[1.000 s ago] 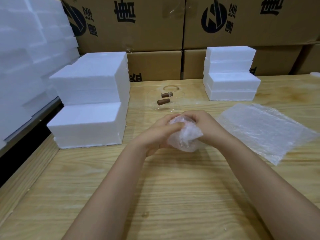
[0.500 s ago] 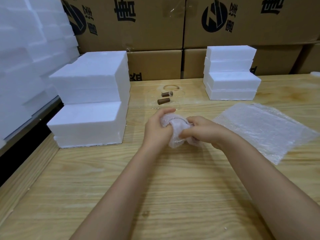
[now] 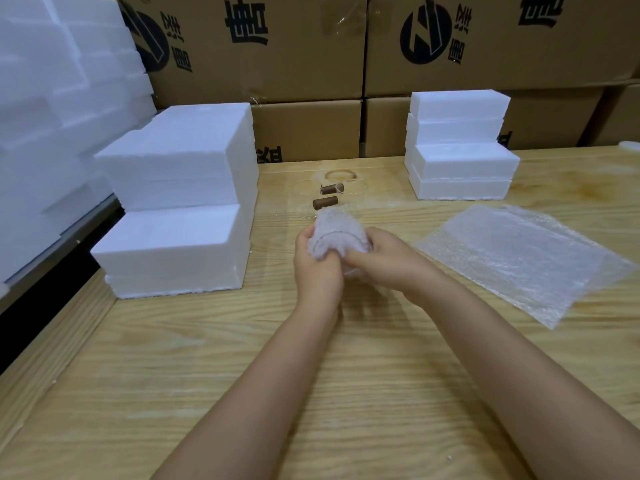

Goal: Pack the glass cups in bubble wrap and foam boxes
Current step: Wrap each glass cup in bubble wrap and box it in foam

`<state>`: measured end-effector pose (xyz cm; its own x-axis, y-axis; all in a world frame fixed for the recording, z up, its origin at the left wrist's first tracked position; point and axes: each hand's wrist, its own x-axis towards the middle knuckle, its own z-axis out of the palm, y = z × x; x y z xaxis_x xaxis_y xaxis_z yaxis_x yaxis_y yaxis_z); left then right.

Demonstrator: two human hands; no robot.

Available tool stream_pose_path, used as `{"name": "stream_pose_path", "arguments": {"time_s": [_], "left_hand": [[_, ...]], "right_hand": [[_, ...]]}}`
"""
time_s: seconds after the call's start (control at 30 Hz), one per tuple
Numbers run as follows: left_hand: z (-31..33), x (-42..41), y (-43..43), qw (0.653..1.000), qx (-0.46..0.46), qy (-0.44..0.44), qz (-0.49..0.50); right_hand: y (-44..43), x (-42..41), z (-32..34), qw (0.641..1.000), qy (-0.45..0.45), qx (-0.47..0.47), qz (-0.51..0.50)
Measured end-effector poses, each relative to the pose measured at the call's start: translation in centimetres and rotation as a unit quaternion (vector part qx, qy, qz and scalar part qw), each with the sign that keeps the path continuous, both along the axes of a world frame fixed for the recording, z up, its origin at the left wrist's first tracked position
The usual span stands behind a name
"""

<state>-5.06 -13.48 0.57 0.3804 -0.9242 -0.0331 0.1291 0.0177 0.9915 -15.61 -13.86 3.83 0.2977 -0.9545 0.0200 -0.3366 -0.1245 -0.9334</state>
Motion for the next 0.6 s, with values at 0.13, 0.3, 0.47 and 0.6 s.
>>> {"name": "stream_pose_path", "arguments": {"time_s": [0.13,0.3,0.47,0.6], "left_hand": [[0.1,0.2,0.5,0.999,-0.01,-0.008,0.035],[0.0,-0.9,1.3,0.995,-0.058,0.006,-0.075],[-0.3,-0.9,1.3,0.989,-0.102,-0.101,-0.02],[-0.1,0.1,0.7,0.991,-0.063,-0.09,0.075]], "right_hand": [[-0.2,0.9,-1.0,0.999,0.005,0.011,-0.035],[-1.1,-0.1,-1.6,0.975,0.091,-0.098,-0.178],[-1.0,-0.6,-0.9,0.981,0.128,-0.085,-0.122],[-0.3,0.5,-0.4,0.995,0.079,-0.047,-0.045]]}}
